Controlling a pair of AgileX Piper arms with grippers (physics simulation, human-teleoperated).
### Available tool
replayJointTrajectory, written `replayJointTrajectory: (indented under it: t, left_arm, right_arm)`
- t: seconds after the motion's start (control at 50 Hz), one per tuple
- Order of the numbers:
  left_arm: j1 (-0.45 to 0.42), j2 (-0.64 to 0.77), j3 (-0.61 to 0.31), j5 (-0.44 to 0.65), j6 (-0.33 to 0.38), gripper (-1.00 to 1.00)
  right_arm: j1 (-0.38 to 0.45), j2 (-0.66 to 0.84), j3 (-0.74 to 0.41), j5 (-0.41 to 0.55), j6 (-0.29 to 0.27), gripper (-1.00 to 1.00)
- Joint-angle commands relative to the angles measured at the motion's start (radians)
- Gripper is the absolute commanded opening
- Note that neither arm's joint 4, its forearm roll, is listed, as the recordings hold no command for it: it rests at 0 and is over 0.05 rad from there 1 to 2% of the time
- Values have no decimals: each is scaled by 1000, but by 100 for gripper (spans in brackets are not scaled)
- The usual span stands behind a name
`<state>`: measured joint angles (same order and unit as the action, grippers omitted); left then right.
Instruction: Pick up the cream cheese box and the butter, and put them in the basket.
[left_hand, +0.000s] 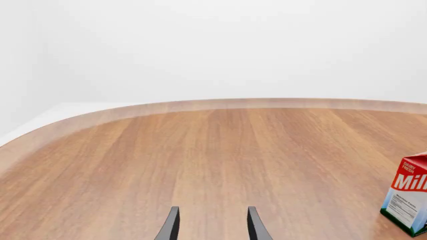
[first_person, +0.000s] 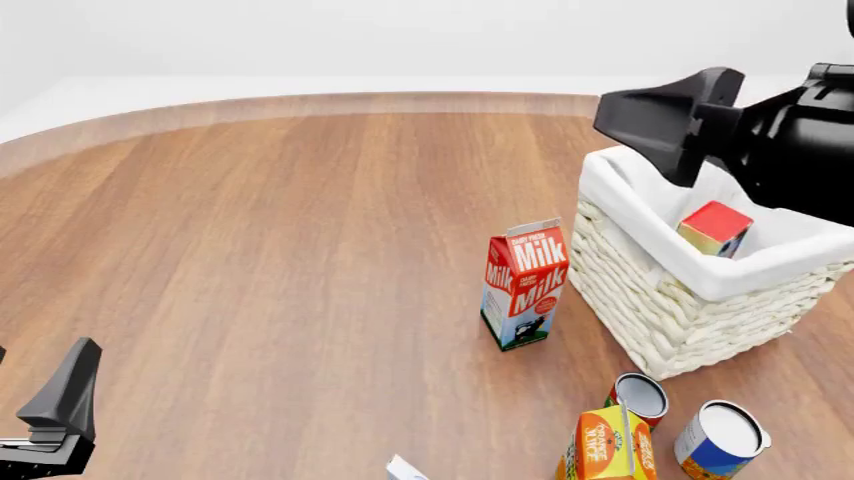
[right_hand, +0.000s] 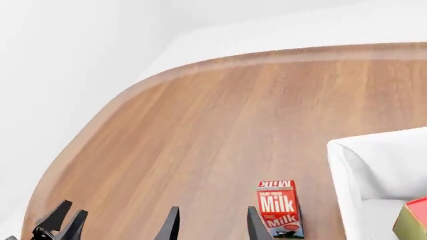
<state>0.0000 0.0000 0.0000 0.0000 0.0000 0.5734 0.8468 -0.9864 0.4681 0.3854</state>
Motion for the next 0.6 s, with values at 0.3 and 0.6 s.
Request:
replayJointTrajectory:
  t: [0.3,0.6]
  left_arm:
    - [0,0,0,0,0,100]
    - [0,0,0,0,0,100]
  right_arm:
    - [229,126,-50,-10,-75,100]
    - [289,163,-43,-8,-96,100]
